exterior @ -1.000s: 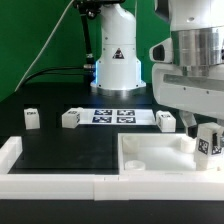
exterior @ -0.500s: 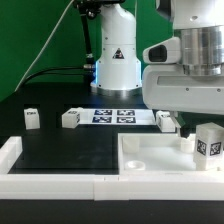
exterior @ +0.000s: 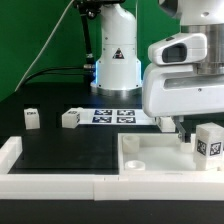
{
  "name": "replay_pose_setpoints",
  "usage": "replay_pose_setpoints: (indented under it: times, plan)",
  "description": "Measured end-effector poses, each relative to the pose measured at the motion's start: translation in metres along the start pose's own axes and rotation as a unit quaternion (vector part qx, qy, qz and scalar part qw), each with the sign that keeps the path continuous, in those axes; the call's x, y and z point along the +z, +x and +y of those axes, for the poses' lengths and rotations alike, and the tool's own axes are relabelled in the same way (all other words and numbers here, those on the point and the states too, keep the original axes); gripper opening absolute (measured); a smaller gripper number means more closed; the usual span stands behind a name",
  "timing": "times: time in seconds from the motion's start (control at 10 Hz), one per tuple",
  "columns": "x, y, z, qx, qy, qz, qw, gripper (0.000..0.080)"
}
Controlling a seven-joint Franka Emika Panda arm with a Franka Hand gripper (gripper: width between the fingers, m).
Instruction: Assemble one leg
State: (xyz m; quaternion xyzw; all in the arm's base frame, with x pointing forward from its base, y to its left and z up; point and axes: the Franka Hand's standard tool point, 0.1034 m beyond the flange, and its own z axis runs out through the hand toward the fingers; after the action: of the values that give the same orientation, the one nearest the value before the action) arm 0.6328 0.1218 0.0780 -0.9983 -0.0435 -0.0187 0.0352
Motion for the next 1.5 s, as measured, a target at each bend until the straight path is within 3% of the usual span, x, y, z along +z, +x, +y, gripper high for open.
replay_pose_setpoints:
  times: [0.3,0.5,0.6,0.9,1.1,1.3,1.5]
  plan:
    - [0.0,0.0,0.003,-0.093,-0.004,0.0,0.996,0.0649]
    - [0.0,0.0,0.003,-0.091,-0.004,0.0,0.996,0.0375]
    - [0.0,0.0,0.003,-0.091,-0.004,0.0,0.996,0.0291]
    - [0.0,0.0,0.003,-0.074,-0.004,0.0,0.997,0.0292]
    - [0.0,0.0,0.004,0.036,-0.001,0.009,0.999,0.0292]
    - [0.001,-0.001,0.008,0.201,0.004,0.01,0.98,0.0292]
    - [0.002,-0.003,0.012,0.342,0.007,0.006,0.94,0.0292]
